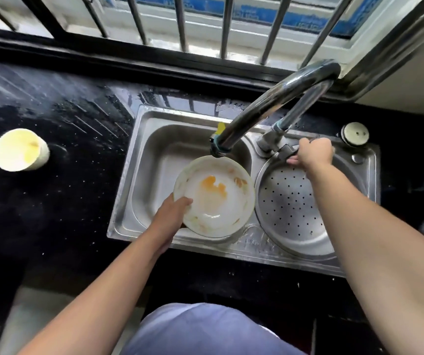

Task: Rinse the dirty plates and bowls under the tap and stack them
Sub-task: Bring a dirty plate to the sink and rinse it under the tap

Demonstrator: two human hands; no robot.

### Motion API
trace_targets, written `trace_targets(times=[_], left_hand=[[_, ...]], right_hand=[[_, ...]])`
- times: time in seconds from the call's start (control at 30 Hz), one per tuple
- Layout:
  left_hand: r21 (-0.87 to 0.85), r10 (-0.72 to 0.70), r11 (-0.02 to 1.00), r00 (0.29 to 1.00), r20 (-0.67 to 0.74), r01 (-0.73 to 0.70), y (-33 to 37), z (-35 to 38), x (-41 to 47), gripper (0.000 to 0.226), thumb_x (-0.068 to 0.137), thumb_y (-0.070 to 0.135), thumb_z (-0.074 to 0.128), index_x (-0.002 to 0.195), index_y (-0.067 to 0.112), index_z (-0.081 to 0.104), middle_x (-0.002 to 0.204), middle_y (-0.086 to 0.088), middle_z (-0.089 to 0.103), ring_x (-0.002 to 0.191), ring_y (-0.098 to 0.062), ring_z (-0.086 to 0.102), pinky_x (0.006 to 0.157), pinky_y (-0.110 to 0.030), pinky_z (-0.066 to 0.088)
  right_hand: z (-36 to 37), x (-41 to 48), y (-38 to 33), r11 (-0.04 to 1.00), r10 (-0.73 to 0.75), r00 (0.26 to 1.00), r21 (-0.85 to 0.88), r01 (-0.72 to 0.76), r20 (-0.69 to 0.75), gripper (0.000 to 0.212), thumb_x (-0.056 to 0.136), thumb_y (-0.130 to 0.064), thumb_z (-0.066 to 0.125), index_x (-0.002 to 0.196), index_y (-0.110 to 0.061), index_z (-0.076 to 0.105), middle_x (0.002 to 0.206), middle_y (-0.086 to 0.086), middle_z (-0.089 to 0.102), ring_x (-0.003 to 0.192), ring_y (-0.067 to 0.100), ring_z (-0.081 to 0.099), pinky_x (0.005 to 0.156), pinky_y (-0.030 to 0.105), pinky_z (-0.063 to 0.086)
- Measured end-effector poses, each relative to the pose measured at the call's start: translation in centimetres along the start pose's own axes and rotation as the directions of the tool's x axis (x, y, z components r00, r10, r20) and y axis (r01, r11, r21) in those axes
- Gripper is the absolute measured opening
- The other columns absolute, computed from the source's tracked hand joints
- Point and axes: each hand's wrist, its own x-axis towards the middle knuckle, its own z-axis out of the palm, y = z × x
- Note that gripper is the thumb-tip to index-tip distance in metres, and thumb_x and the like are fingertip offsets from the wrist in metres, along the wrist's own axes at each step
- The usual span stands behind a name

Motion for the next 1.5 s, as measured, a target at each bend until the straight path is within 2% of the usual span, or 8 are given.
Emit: trace_targets(times=[0.2,0.37,0.8,0.9,1.03,1.2,1.4,1.5], left_hand=[[-0.046,-0.021,0.999,0.999,-0.028,0.020,-0.4,0.0,0.4,0.031,0.076,0.037,0.064,0.105,0.034,0.072,0.101,0.003,0.082,0.100,-0.023,0.077,0.087,-0.046,0.063],[-0.062,-0.030,0.998,0.999,-0.040,0.028,-0.2,0.2,0.7,0.030,0.080,0.034,0.062,0.108,0.031,0.071,0.104,0.001,0.082,0.102,-0.024,0.075,0.087,-0.045,0.062],[-0.090,-0.046,0.995,0.998,-0.041,0.043,0.4,0.4,1.4,0.024,0.080,0.029,0.060,0.103,0.027,0.069,0.084,0.008,0.081,0.081,-0.015,0.075,0.057,-0.025,0.059],[-0.098,-0.051,0.994,0.997,-0.052,0.046,0.4,0.3,1.6,0.027,0.079,0.030,0.060,0.105,0.028,0.068,0.102,-0.002,0.077,0.091,-0.021,0.074,0.058,-0.026,0.059],[-0.059,-0.033,0.998,0.997,-0.072,0.029,0.5,0.2,1.9,0.026,0.077,0.030,0.059,0.101,0.033,0.068,0.111,-0.005,0.075,0.097,-0.025,0.073,0.067,-0.036,0.062],[-0.053,-0.016,0.999,0.999,-0.052,0.013,0.4,0.1,1.9,0.030,0.071,0.031,0.060,0.099,0.032,0.072,0.105,-0.007,0.078,0.091,-0.027,0.074,0.065,-0.038,0.063],[-0.060,-0.008,0.998,1.000,-0.018,0.007,0.2,-0.6,2.0,0.038,0.066,0.031,0.062,0.101,0.029,0.075,0.100,-0.007,0.081,0.082,-0.020,0.076,0.068,-0.039,0.063],[-0.049,-0.032,0.998,0.997,-0.072,0.029,-0.2,-1.2,2.1,0.039,0.064,0.030,0.059,0.102,0.026,0.069,0.107,-0.008,0.076,0.100,-0.029,0.073,0.090,-0.054,0.062]], right_hand=[[0.2,0.1,0.6,1.000,-0.005,1.000,-0.009,0.005,-0.019,0.022,0.097,-0.019,0.042,0.080,-0.007,0.048,0.105,0.028,0.072,0.062,0.029,0.077,0.074,0.043,0.065],[0.3,0.5,0.9,1.000,0.004,0.999,0.026,-0.003,-0.040,0.024,0.096,-0.016,0.045,0.073,-0.007,0.048,0.071,0.018,0.070,0.062,0.033,0.078,0.068,0.040,0.065],[0.2,-3.0,1.1,0.991,0.120,0.993,0.062,-0.120,0.011,0.043,0.100,-0.036,0.043,0.108,0.001,0.064,0.103,0.018,0.075,0.072,0.025,0.079,0.077,0.032,0.063],[1.0,-8.0,1.9,0.962,-0.154,0.988,-0.227,0.149,-0.004,0.032,0.095,-0.031,0.047,0.112,-0.008,0.062,0.114,0.016,0.067,0.105,0.032,0.063,0.088,0.031,0.045],[4.3,-17.1,3.4,0.563,-0.707,0.646,-0.323,0.760,0.289,0.033,0.085,-0.012,0.057,0.117,-0.008,0.067,0.130,0.008,0.060,0.120,0.022,0.053,0.104,0.031,0.045],[8.8,-19.6,2.8,0.511,-0.410,0.696,-0.484,0.711,0.590,0.033,0.091,-0.018,0.051,0.119,-0.003,0.057,0.156,0.012,0.040,0.140,0.033,0.040,0.101,0.045,0.048],[9.8,-21.0,2.0,0.377,-0.237,0.415,-0.311,0.872,0.878,0.036,0.098,-0.018,0.043,0.132,-0.011,0.054,0.142,0.014,0.052,0.131,0.036,0.048,0.098,0.044,0.048],[8.7,-21.0,3.2,0.331,-0.130,0.544,-0.481,0.812,0.829,0.031,0.100,-0.028,0.042,0.122,-0.009,0.053,0.121,0.017,0.058,0.113,0.039,0.059,0.078,0.039,0.046]])
